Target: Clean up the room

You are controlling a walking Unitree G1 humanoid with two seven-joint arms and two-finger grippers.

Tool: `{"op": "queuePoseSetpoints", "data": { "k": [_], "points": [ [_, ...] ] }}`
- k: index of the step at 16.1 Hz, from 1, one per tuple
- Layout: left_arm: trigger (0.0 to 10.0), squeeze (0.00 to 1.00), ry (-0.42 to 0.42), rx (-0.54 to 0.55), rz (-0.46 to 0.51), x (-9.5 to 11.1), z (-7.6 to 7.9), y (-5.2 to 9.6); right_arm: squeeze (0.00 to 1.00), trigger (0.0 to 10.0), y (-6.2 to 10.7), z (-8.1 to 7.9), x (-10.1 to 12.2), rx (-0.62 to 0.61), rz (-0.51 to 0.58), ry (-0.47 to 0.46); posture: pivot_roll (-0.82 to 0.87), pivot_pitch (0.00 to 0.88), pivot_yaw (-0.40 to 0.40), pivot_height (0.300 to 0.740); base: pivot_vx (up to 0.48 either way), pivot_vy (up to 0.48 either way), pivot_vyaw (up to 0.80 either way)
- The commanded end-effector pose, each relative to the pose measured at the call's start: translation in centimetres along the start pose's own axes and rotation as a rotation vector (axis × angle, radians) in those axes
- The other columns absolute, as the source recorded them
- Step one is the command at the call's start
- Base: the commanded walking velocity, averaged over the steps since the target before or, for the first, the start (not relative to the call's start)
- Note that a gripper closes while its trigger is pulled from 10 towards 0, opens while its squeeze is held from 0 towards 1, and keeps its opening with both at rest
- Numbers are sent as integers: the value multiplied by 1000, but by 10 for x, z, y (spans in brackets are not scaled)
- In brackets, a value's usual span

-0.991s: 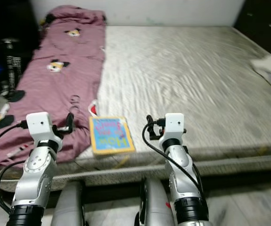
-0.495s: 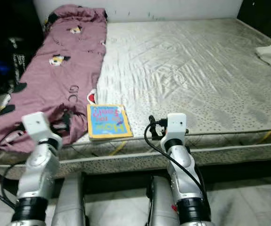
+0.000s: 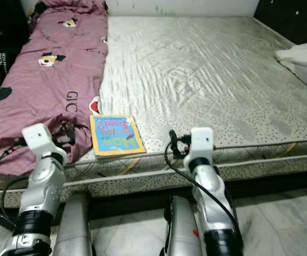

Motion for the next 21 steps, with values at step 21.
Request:
{"op": "queuePoseSetpoints", "data": {
  "k": [21],
  "points": [
    [10000,0,29,-170,-294,-45,30,-17,0,10000,33,26,12,-24,-45,74,-148,0,-75,499,0,0,0]
  ]
}}
Point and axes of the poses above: a point about 5 cm out from each wrist's last joint towards the gripper, its own y axis pointing back from the gripper into the wrist, its own x axis along the axis of the wrist's last joint, z = x × y, the point moved 1 cm from there along -y, pointing out of the wrist towards the gripper, and after that the axes turned 6 degrees about y, right-handed, at the moved point
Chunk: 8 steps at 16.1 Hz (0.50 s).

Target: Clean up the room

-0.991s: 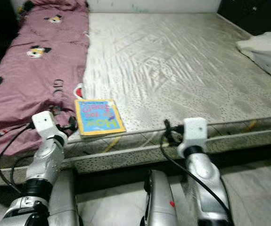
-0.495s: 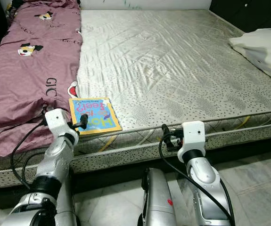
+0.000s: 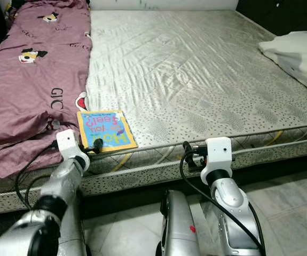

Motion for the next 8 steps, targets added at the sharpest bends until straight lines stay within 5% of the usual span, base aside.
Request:
{"op": "queuePoseSetpoints", "data": {
  "k": [1,4,5,8],
  "points": [
    [10000,0,-6,-24,-30,0,4,-3,0,10000,-2,2,9,-17,26,3,-147,0,-75,499,0,0,0],
    [10000,0,22,-75,-42,2,11,-5,0,10000,-3,2,9,-17,26,4,-144,0,-73,499,0,0,0],
    [0,0,39,-94,-45,2,14,-6,0,10000,-3,1,9,-17,26,6,-144,0,-73,499,0,0,0],
    [0,0,81,-139,-72,-4,21,-6,0,10000,-5,0,9,-14,25,10,-141,0,-71,499,0,0,0]
  ]
}}
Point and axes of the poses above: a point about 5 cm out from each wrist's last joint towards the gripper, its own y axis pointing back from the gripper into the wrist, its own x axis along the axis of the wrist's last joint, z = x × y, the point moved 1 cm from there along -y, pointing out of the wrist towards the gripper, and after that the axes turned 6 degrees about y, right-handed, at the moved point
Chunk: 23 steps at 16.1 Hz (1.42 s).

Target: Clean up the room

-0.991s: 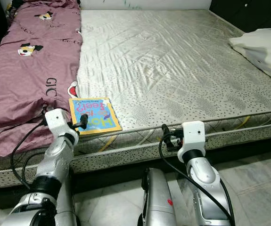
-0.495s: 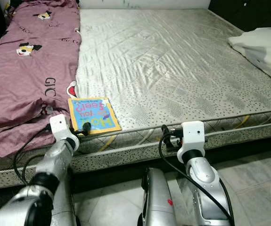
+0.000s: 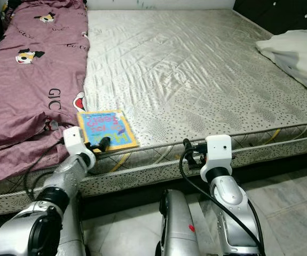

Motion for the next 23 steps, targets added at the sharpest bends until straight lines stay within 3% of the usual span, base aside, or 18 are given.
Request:
{"op": "queuePoseSetpoints", "data": {
  "k": [1,5,18,19,20,21,22,23],
  "points": [
    [0,0,11,-22,-4,1,4,-2,0,10000,-2,0,3,0,8,6,-141,0,-70,499,0,0,0],
    [0,0,114,-35,14,5,-1,-2,0,10000,-6,-3,3,2,12,3,-126,0,-64,499,0,0,0],
    [0,0,105,-33,51,18,-12,0,0,10000,-21,-15,5,3,39,-29,-79,0,-50,499,0,0,0],
    [10000,0,115,-27,54,18,-12,0,0,10000,-22,-16,6,7,45,-31,-74,0,-52,499,0,0,0],
    [10000,0,113,-31,65,19,-12,0,0,10000,-23,-17,6,7,46,-33,-72,0,-52,499,0,0,0],
    [1216,0,126,-35,78,20,-12,0,0,10000,-24,-17,6,8,47,-34,-71,0,-52,499,0,0,0],
    [0,0,137,-53,85,21,-11,0,0,10000,-25,-17,4,-11,26,-16,-68,0,-53,499,0,0,0],
    [0,0,138,-57,86,21,-11,0,0,10000,-26,-17,3,-12,24,-19,-68,0,-54,499,0,0,0]
  ]
}}
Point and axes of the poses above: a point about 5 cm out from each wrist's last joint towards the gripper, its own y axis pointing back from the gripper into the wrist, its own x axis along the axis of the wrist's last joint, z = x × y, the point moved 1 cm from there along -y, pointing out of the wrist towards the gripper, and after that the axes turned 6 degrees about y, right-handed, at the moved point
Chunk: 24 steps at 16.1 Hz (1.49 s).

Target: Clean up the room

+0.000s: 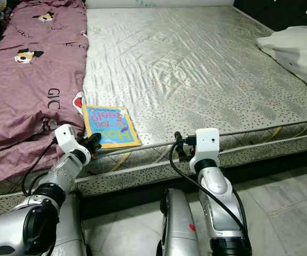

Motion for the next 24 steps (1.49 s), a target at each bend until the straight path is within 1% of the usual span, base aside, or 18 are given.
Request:
{"op": "queuePoseSetpoints", "data": {
  "k": [1,3,5,6,8,9,10,11,12,13,14,15,16,19,21,22,23,24],
  "points": [
    [0,0,-15,4,3,3,0,-1,0,10000,-2,0,2,1,11,4,-66,0,-54,499,0,0,0],
    [0,0,-18,2,10,5,0,-1,0,10000,-3,-6,2,18,9,85,-63,0,-56,499,0,0,0],
    [0,0,-41,-15,15,7,2,-1,0,10000,-3,-8,-1,32,-9,71,-59,0,-52,499,0,0,0],
    [0,0,-73,-28,18,8,4,-2,0,10000,-4,-8,-5,26,-45,83,-58,0,-46,499,0,0,0],
    [0,0,-164,-62,59,17,14,-3,0,10000,-8,-12,0,51,-13,84,-48,0,-35,499,0,0,0],
    [0,0,-231,-84,115,26,21,-1,0,10000,-15,-17,14,63,60,39,-33,0,-26,499,0,0,0],
    [0,0,-271,-71,167,31,22,2,0,10000,-20,-16,22,9,115,78,-27,0,-22,499,0,0,0],
    [0,0,-312,-54,225,36,22,7,0,10000,-23,-16,30,-26,164,125,-20,0,-14,499,0,0,0],
    [0,0,-329,-53,247,37,22,11,0,10000,-24,-18,29,3,157,109,-12,0,-8,499,0,0,0],
    [0,0,-375,-58,287,38,23,20,0,10000,-25,-20,24,39,111,25,1,0,-3,499,0,0,0],
    [0,0,-433,-64,321,39,23,32,0,10000,-25,-21,19,34,77,-26,16,0,-3,499,0,0,0],
    [0,0,-476,-35,351,43,20,49,0,10000,-22,-26,13,43,68,-69,29,0,-2,499,0,0,0],
    [0,0,-486,-20,369,47,21,56,0,10000,-21,-30,10,49,66,-82,33,0,-3,499,0,0,0],
    [0,0,-522,-89,386,47,46,66,0,10000,-21,-45,10,110,78,-89,60,0,-13,499,0,0,0],
    [0,0,-560,-77,347,34,48,73,0,10000,-24,-45,13,115,82,-119,58,0,-12,499,0,0,0],
    [6706,0,-586,-42,321,25,45,77,0,10000,-26,-43,14,105,88,-151,57,0,-11,499,0,0,0],
    [10000,0,-592,-34,307,22,44,77,0,10000,-26,-42,13,101,87,-163,55,0,-8,499,0,0,0],
    [10000,0,-594,-30,287,19,45,76,0,10000,-26,-42,13,101,87,-179,57,0,-7,499,0,0,0]
  ]
}}
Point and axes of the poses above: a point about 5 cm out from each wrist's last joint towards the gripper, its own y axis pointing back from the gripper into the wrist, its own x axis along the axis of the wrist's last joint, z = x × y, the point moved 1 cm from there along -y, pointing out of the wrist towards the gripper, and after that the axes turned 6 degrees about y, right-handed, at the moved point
